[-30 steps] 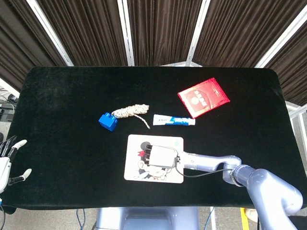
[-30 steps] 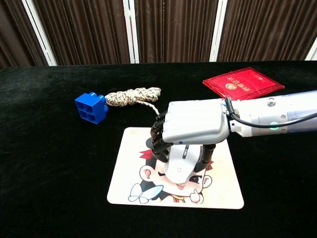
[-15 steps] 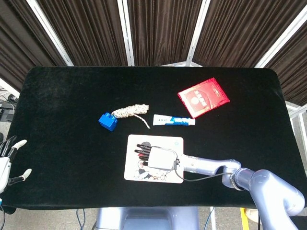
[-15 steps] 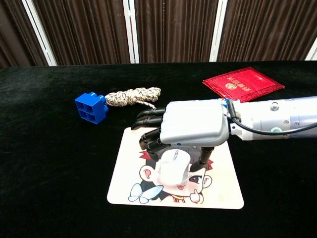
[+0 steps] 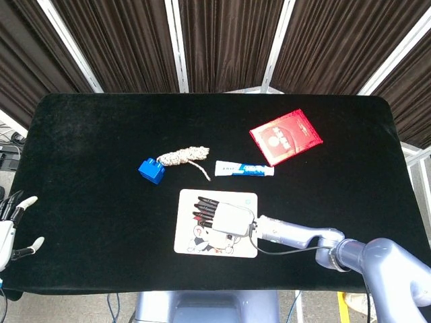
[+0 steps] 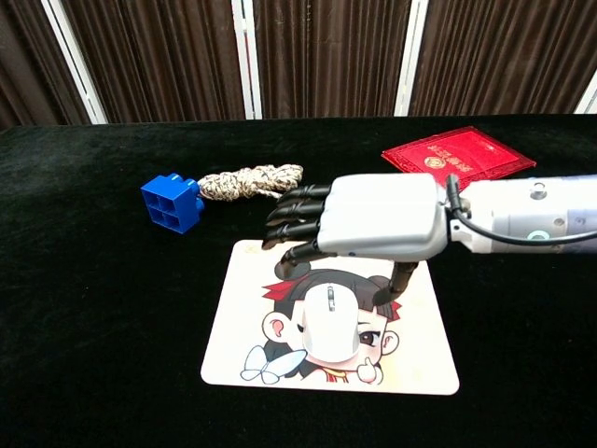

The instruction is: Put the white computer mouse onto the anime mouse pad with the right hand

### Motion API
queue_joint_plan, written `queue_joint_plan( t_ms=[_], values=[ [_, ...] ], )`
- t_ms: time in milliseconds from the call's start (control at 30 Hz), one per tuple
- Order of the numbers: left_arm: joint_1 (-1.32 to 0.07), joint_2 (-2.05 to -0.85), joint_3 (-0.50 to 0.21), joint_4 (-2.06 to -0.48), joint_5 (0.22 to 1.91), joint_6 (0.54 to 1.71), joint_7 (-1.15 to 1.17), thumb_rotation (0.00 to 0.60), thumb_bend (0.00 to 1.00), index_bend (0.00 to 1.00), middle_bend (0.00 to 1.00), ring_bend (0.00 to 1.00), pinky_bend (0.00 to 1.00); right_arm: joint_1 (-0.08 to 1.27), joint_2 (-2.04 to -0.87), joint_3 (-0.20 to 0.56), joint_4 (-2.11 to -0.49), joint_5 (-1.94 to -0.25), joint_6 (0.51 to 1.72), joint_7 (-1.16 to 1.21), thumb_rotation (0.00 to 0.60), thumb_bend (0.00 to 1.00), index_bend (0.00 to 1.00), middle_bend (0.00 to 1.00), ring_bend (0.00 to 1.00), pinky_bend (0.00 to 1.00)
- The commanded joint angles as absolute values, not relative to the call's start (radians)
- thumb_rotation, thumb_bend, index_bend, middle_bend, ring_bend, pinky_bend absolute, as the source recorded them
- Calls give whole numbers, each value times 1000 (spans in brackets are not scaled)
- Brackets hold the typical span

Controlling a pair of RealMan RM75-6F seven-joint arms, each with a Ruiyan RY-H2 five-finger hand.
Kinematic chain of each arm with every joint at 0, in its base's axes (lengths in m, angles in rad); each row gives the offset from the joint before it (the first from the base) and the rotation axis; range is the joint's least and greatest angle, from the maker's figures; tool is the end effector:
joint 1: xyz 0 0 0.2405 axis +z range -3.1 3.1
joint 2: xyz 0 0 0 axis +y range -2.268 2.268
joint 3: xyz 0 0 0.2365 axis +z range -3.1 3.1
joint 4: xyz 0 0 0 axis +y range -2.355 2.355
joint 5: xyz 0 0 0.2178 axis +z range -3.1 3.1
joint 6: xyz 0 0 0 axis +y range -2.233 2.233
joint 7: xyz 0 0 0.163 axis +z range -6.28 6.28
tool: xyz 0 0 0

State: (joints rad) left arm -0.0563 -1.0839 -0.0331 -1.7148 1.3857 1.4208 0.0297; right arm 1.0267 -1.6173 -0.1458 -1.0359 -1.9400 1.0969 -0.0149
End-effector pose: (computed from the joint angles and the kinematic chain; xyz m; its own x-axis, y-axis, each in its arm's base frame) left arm -0.3060 0.1839 0.1378 0.3422 0.1007 0.9342 0.9274 0.1238 -0.3531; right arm -0.0890 -0.3276 -0.0698 0.7389 0.2289 0.6338 -0.0494 -0.9196 0.3897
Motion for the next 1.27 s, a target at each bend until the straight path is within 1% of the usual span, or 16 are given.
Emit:
queue_joint_plan(
  t_ms=[33,133,333,500,700,833,933,1033,1167,1267],
  values=[
    [-56,-1084,-33,-1714,1386,1421,29,600,248,161,0,0,0,1004,-1581,-125,-1067,-1901,1082,-74,600,23,231,89,0,0],
    [-56,-1084,-33,-1714,1387,1422,29,600,249,160,0,0,0,957,-1541,-91,-1101,-1831,1082,-150,600,23,231,88,0,0],
    [-55,-1085,-31,-1713,1392,1425,33,600,248,161,0,0,0,809,-1484,0,-1186,-1604,1130,-211,600,23,224,52,0,0],
    [-55,-1084,-31,-1713,1394,1426,35,600,249,160,0,0,0,694,-1444,54,-1252,-1417,1160,-242,600,23,168,6,0,0],
    [-54,-1085,-29,-1713,1397,1429,37,600,248,160,0,0,0,563,-1365,102,-1399,-1221,1210,-239,600,23,115,0,0,0],
    [-53,-1085,-29,-1712,1399,1430,36,600,249,158,0,0,0,486,-1318,110,-1503,-1152,1261,-227,600,23,106,0,0,0],
    [-53,-1086,-29,-1710,1400,1431,35,600,250,152,0,0,0,430,-1279,101,-1575,-1135,1309,-227,600,23,104,0,0,0],
    [-54,-1086,-29,-1709,1400,1430,33,600,251,140,0,0,0,378,-1250,86,-1638,-1140,1364,-230,600,23,98,0,0,0],
    [-53,-1087,-29,-1708,1401,1432,33,600,250,131,0,0,0,311,-1229,56,-1674,-1180,1438,-225,600,23,51,0,0,0],
    [-52,-1087,-29,-1708,1402,1433,31,600,248,131,0,0,0,280,-1220,47,-1704,-1184,1453,-197,600,25,28,0,0,0]
  ],
)
